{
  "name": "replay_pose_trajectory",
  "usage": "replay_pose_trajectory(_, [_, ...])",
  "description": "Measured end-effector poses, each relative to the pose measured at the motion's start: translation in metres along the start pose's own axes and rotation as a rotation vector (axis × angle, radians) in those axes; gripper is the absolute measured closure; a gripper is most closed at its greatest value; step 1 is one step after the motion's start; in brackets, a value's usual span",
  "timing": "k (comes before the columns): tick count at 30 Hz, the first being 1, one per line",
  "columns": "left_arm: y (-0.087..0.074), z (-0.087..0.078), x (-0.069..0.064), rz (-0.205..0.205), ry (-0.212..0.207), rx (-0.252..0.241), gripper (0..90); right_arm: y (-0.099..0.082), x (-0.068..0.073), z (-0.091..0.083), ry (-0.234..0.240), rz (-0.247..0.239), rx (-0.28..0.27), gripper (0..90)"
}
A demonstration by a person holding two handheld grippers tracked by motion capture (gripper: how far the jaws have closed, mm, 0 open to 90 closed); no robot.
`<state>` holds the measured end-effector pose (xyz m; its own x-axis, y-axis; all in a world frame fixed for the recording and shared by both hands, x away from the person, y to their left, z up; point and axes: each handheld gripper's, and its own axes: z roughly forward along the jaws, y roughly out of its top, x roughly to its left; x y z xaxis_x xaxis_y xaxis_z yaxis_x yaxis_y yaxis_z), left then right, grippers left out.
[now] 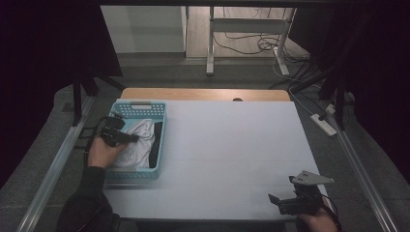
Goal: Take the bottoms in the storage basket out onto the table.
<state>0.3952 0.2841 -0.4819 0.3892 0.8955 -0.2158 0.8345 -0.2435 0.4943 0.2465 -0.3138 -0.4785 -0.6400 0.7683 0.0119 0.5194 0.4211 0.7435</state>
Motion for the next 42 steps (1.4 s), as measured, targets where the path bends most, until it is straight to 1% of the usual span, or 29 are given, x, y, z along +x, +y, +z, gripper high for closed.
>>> replay_pose_trajectory(5, [0.001,-0.007,-0.001,-0.003,0.000,-0.017,73.0,0.000,0.000,0.000,0.001,0.003,-0.002,0.0])
replay_pose_trajectory(6, [0.002,-0.009,-0.002,-0.006,-0.002,-0.026,72.9,0.000,0.000,0.000,0.001,0.003,-0.002,0.0])
replay_pose_trajectory(14, [0.004,-0.027,-0.010,0.012,-0.009,-0.089,73.0,0.000,0.000,0.000,0.001,0.003,-0.003,0.0])
replay_pose_trajectory(16, [0.004,-0.029,-0.010,0.012,-0.011,-0.092,73.0,0.000,0.000,0.000,0.001,0.003,-0.003,0.0])
replay_pose_trajectory(17, [0.005,-0.033,-0.012,0.014,-0.014,-0.101,73.0,0.000,0.000,0.000,0.001,0.004,-0.003,0.0])
replay_pose_trajectory(19, [0.005,-0.034,-0.012,0.009,-0.017,-0.107,73.0,0.000,0.000,0.000,0.001,0.004,-0.003,0.0])
replay_pose_trajectory(21, [0.006,-0.038,-0.013,0.013,-0.019,-0.116,73.0,0.000,0.000,0.000,0.001,0.004,-0.003,0.0])
replay_pose_trajectory(23, [0.006,-0.044,-0.015,0.010,-0.025,-0.135,73.0,0.000,0.000,0.000,0.000,0.001,-0.001,0.0])
replay_pose_trajectory(24, [0.006,-0.044,-0.015,0.010,-0.025,-0.135,73.1,0.000,0.000,0.000,0.000,0.001,-0.001,0.0])
replay_pose_trajectory(31, [0.007,-0.061,-0.020,0.018,-0.033,-0.179,73.0,0.000,0.000,0.000,0.001,-0.002,0.000,0.0])
replay_pose_trajectory(42, [0.010,-0.072,-0.025,0.027,-0.037,-0.202,73.1,0.000,0.000,0.000,-0.003,0.001,0.005,0.0])
